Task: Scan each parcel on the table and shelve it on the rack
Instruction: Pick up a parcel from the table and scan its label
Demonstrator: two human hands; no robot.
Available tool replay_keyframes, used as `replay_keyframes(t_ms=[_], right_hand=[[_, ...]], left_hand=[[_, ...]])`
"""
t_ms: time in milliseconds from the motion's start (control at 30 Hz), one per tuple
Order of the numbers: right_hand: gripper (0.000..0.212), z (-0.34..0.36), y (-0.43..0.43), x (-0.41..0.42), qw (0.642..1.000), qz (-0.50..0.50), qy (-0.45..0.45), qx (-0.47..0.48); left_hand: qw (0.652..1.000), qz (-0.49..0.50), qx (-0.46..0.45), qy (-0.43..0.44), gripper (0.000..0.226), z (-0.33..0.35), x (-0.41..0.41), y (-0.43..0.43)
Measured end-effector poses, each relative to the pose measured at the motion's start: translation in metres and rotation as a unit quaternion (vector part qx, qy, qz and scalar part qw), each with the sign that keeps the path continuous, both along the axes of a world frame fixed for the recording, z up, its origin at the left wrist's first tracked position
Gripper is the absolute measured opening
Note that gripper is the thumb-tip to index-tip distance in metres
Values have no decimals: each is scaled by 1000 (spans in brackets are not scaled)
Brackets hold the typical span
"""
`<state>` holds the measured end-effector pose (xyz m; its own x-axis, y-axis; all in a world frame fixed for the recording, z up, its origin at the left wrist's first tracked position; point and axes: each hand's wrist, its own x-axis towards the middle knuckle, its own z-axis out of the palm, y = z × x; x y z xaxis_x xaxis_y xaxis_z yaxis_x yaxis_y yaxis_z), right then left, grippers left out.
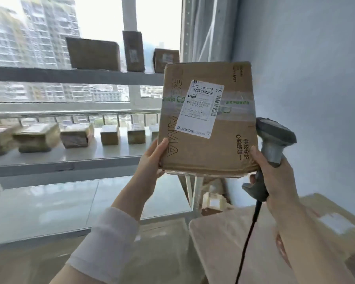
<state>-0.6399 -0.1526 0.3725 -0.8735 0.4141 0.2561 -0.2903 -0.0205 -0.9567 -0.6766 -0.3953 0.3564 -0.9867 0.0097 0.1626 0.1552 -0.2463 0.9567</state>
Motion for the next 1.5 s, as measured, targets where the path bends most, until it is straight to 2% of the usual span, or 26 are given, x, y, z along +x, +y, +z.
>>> replay_keyframes(t_ms=[100,233,333,500,700,933,1100,1200,1300,1433,1500], right_hand=[[27,19,-65,-36,998,52,24,-16],[24,45,-159,-81,992,107,52,-36],[25,64,-232,-116,986,138,82,-34],[55,92,-347,-162,974,192,112,-43],[62,130,-450,-216,966,220,131,-45],[47,158,-517,-263,944,284,153,-71],[53,170,-546,-287,928,326,161,-77],[55,183,-567,-301,927,334,155,-71],[61,198,-591,-316,927,337,149,-67],[60,210,-628,-334,947,291,123,-49],[77,217,-649,-345,960,256,103,-44]], left_hand=[[997,72,16,17,19,21,-9,-61],[986,154,44,47,45,47,-29,-147],[980,168,58,85,49,68,-50,-216],[971,179,46,155,53,99,-75,-326],[956,223,24,191,56,141,-120,-430],[943,228,20,242,34,177,-160,-496],[930,239,-12,278,23,191,-179,-528],[932,221,-14,286,27,203,-192,-554],[931,211,-68,289,28,217,-207,-585],[926,221,-158,263,31,227,-231,-632],[917,242,-196,248,22,236,-247,-656]])
